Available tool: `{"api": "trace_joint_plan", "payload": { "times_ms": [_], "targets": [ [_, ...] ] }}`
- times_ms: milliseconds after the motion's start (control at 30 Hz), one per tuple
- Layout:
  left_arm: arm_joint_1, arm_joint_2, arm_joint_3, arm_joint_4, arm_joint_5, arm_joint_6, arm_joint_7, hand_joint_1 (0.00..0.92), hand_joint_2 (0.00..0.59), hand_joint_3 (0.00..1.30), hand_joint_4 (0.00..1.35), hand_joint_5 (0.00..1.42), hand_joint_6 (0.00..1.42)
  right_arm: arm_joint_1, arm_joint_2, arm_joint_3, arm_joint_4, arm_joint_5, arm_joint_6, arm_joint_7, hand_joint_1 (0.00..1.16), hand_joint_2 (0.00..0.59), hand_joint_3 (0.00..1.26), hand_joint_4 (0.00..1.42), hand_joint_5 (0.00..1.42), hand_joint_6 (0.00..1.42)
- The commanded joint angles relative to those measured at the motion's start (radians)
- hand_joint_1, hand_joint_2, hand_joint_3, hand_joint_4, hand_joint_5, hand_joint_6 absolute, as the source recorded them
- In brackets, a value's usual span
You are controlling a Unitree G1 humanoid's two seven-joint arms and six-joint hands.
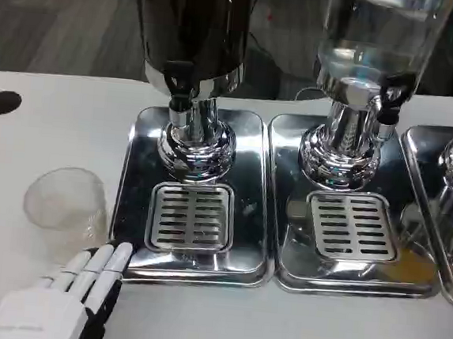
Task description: Grasp the cup under the faucet to collect the drink, then remove the cup.
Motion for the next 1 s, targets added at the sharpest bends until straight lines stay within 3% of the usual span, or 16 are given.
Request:
{"api": "trace_joint_plan", "payload": {
  "times_ms": [33, 1000],
  "targets": [
    [0.001, -0.004, -0.003, -0.007, -0.006, -0.005, 0.016, 0.0, 0.059, 0.03, 0.0, 0.09, 0.19, 0.006, 0.006, -0.011, -0.013, 0.009, -0.007, 0.007, 0.36, 0.455, 0.17, 0.0, 0.0, 0.0],
    [-0.006, 0.003, 0.015, 0.011, -0.05, -0.017, 0.029, 0.0, 0.059, 0.04, 0.0, 0.08, 0.19, 0.004, 0.016, -0.006, -0.014, 0.009, -0.009, 0.006, 0.35, 0.455, 0.17, 0.0, 0.0, 0.0]
  ]
}}
